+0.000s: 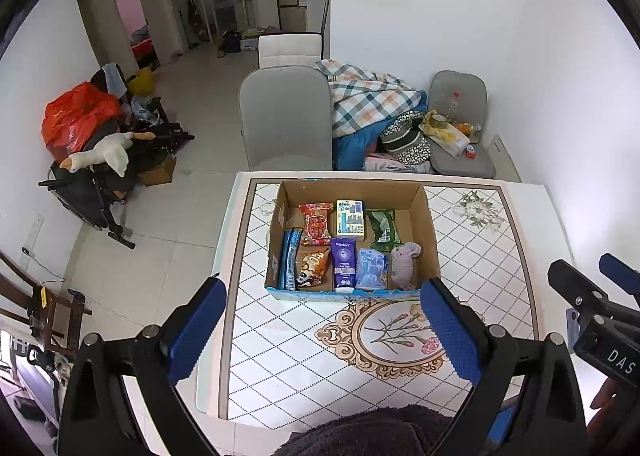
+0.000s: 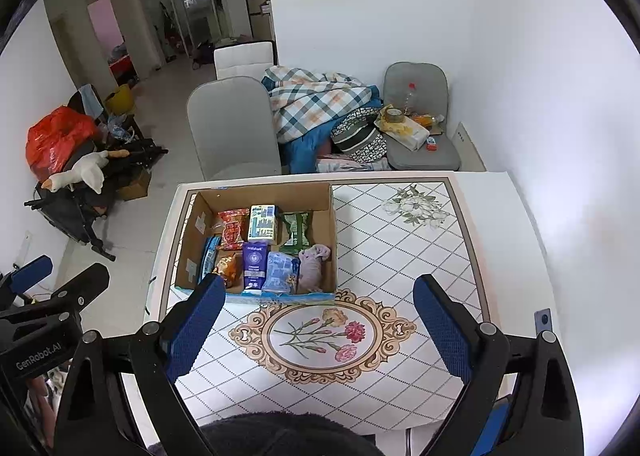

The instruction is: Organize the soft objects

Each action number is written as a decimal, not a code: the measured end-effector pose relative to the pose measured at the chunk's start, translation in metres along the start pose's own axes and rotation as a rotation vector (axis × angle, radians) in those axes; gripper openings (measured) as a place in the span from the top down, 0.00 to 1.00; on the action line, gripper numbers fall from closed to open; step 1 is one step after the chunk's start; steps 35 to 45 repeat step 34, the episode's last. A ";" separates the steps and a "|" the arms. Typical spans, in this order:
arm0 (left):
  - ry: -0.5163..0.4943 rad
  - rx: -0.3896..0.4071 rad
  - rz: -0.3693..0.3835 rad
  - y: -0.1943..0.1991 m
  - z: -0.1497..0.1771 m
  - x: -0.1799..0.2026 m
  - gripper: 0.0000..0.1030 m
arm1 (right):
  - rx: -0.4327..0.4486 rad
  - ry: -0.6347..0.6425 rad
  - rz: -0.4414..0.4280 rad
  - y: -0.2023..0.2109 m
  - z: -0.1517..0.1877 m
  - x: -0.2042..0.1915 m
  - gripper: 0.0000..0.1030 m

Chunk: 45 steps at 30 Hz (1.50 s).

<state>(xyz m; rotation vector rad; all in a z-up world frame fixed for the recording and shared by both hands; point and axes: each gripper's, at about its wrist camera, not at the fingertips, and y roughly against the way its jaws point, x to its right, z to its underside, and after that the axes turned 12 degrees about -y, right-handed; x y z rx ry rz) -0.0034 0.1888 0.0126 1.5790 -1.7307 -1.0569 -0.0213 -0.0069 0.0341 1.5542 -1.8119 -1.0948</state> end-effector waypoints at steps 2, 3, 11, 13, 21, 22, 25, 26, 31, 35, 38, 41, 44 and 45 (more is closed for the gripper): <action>-0.002 0.002 -0.003 -0.001 0.001 0.000 0.03 | 0.001 -0.003 0.002 0.000 -0.001 0.002 0.06; -0.003 0.002 -0.004 0.000 0.001 0.001 0.03 | 0.002 -0.005 0.003 0.000 -0.001 0.003 0.06; -0.003 -0.001 -0.003 0.002 0.001 0.004 0.03 | 0.006 -0.003 0.009 0.002 -0.002 0.005 0.06; -0.003 0.002 -0.002 0.001 0.001 0.004 0.03 | 0.008 -0.003 0.011 0.002 -0.002 0.005 0.06; -0.010 0.013 -0.010 0.006 0.001 0.006 0.03 | 0.020 -0.012 0.013 0.007 -0.003 0.010 0.06; -0.011 0.010 -0.011 0.005 -0.001 0.005 0.03 | 0.021 -0.012 0.013 0.008 -0.003 0.011 0.06; -0.012 0.011 -0.010 0.006 -0.001 0.005 0.03 | 0.025 -0.015 0.014 0.009 -0.003 0.011 0.06; -0.013 0.010 -0.011 0.006 -0.001 0.005 0.03 | 0.024 -0.013 0.015 0.009 -0.003 0.011 0.06; -0.012 0.011 -0.008 0.006 -0.002 0.004 0.03 | 0.023 -0.015 0.014 0.010 -0.003 0.011 0.06; -0.012 0.012 -0.007 0.006 -0.001 0.004 0.03 | 0.024 -0.015 0.014 0.010 -0.003 0.011 0.06; -0.012 0.012 -0.007 0.006 -0.001 0.004 0.03 | 0.024 -0.015 0.014 0.010 -0.003 0.011 0.06; -0.012 0.012 -0.007 0.006 -0.001 0.004 0.03 | 0.024 -0.015 0.014 0.010 -0.003 0.011 0.06; -0.012 0.012 -0.007 0.006 -0.001 0.004 0.03 | 0.024 -0.015 0.014 0.010 -0.003 0.011 0.06; -0.012 0.012 -0.007 0.006 -0.001 0.004 0.03 | 0.024 -0.015 0.014 0.010 -0.003 0.011 0.06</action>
